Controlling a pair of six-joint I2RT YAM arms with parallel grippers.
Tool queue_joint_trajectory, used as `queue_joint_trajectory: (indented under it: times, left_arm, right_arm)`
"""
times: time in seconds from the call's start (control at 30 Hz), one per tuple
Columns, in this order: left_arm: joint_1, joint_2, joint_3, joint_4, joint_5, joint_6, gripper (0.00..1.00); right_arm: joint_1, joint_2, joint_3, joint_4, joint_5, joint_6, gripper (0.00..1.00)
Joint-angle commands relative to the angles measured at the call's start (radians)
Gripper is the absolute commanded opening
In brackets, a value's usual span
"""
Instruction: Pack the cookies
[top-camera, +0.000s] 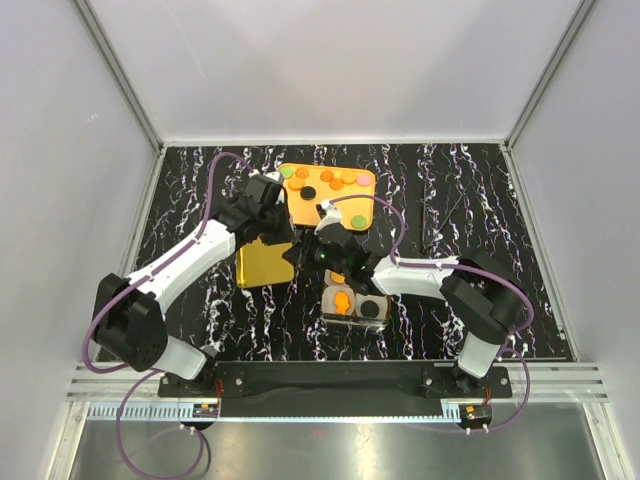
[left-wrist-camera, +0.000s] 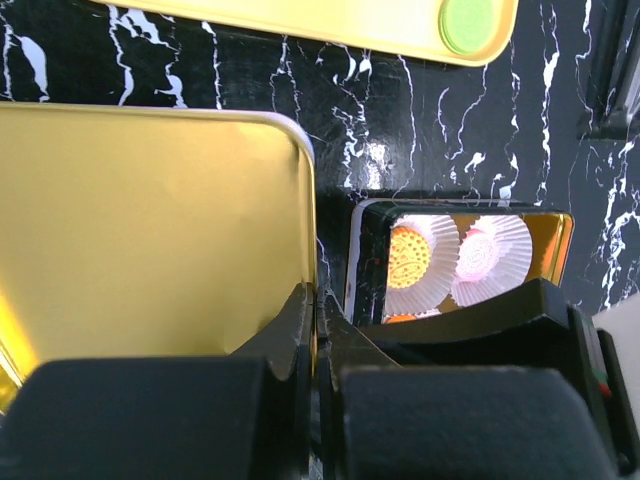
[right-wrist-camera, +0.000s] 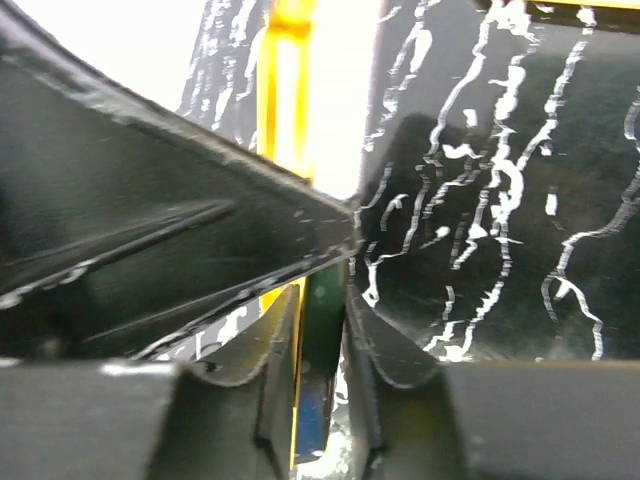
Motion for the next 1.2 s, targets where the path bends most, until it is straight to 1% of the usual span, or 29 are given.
queue_joint_trajectory:
  times: [0.0, 0.03, 0.17, 0.23, 0.3, 0.33, 0.4, 0.43, 0.47, 0.53, 0.57, 0.63, 0.67, 0.7, 0.77, 0.8, 0.87, 0.93, 1.0, 1.03, 1.1, 1.13, 1.17]
  left_arm:
    - [-0.006, -0.017, 0.04, 0.03, 0.069, -0.004, 0.0]
    - [-0.006, -0.018, 0.04, 0.032, 0.071, -0.004, 0.0]
    - [-0.006, -0.023, 0.039, 0.035, 0.066, 0.0, 0.01]
    - [-0.006, -0.024, 0.04, 0.033, 0.061, 0.002, 0.1]
    - [-0.006, -0.03, 0.045, 0.03, 0.054, 0.014, 0.18]
    - [-0.006, -0.03, 0.054, 0.027, 0.043, 0.019, 0.3]
    - [-0.006, -0.032, 0.068, 0.013, 0.037, 0.033, 0.34]
    - [-0.006, -0.032, 0.076, 0.009, 0.031, 0.037, 0.43]
    - [-0.006, -0.035, 0.089, 0.004, 0.023, 0.045, 0.46]
    - [-0.006, -0.043, 0.108, -0.011, 0.015, 0.054, 0.49]
    - [-0.006, -0.046, 0.126, -0.019, 0.009, 0.063, 0.55]
    - [-0.005, -0.056, 0.149, -0.048, -0.02, 0.076, 0.62]
    - [-0.003, -0.061, 0.16, -0.056, -0.026, 0.088, 0.68]
    - [0.003, -0.067, 0.186, -0.076, -0.025, 0.095, 0.69]
    - [0.009, -0.092, 0.214, -0.1, -0.067, 0.123, 0.71]
    - [0.013, -0.101, 0.237, -0.129, -0.083, 0.134, 0.75]
    - [0.018, -0.125, 0.246, -0.143, -0.123, 0.169, 0.77]
    - [0.018, -0.158, 0.251, -0.172, -0.158, 0.195, 0.79]
    - [0.018, -0.196, 0.249, -0.192, -0.181, 0.237, 0.79]
    - [0.015, -0.214, 0.229, -0.189, -0.196, 0.258, 0.79]
    - [0.012, -0.256, 0.202, -0.162, -0.212, 0.315, 0.81]
    - [0.003, -0.292, 0.192, -0.148, -0.224, 0.339, 0.82]
    - [-0.015, -0.313, 0.163, -0.131, -0.247, 0.394, 0.83]
  right_arm:
    - [0.013, -0.006, 0.031, 0.045, 0.03, -0.012, 0.24]
    - [0.013, -0.012, 0.031, 0.038, 0.03, -0.014, 0.18]
    - [0.014, -0.029, 0.043, -0.014, 0.046, -0.009, 0.06]
    - [0.014, -0.043, 0.046, -0.031, 0.055, 0.001, 0.06]
    - [0.014, -0.049, 0.058, -0.077, 0.053, 0.009, 0.04]
    - [0.014, -0.058, 0.063, -0.102, 0.058, 0.017, 0.03]
    - [0.014, -0.067, 0.073, -0.131, 0.067, 0.027, 0.01]
    - [0.014, -0.069, 0.08, -0.161, 0.069, 0.03, 0.01]
    - [0.014, -0.072, 0.092, -0.175, 0.07, 0.032, 0.01]
    - [0.014, -0.082, 0.101, -0.208, 0.078, 0.034, 0.01]
    - [0.014, -0.084, 0.109, -0.218, 0.079, 0.038, 0.01]
    - [0.014, -0.095, 0.119, -0.258, 0.084, 0.035, 0.01]
    - [0.013, -0.098, 0.13, -0.27, 0.087, 0.035, 0.01]
    - [0.011, -0.102, 0.135, -0.283, 0.089, 0.037, 0.01]
    - [0.004, -0.109, 0.174, -0.364, 0.087, 0.043, 0.0]
    - [-0.004, -0.109, 0.187, -0.387, 0.081, 0.038, 0.0]
    - [-0.025, -0.13, 0.201, -0.419, 0.061, 0.037, 0.0]
    - [-0.062, -0.144, 0.225, -0.508, 0.02, 0.029, 0.0]
    - [-0.094, -0.149, 0.274, -0.556, -0.022, 0.014, 0.0]
    - [-0.116, -0.152, 0.293, -0.612, -0.072, 0.012, 0.0]
    - [-0.188, -0.144, 0.359, -0.674, -0.123, -0.014, 0.01]
    - [-0.206, -0.138, 0.385, -0.75, -0.16, -0.034, 0.01]
    - [-0.237, -0.13, 0.455, -0.798, -0.161, -0.076, 0.01]
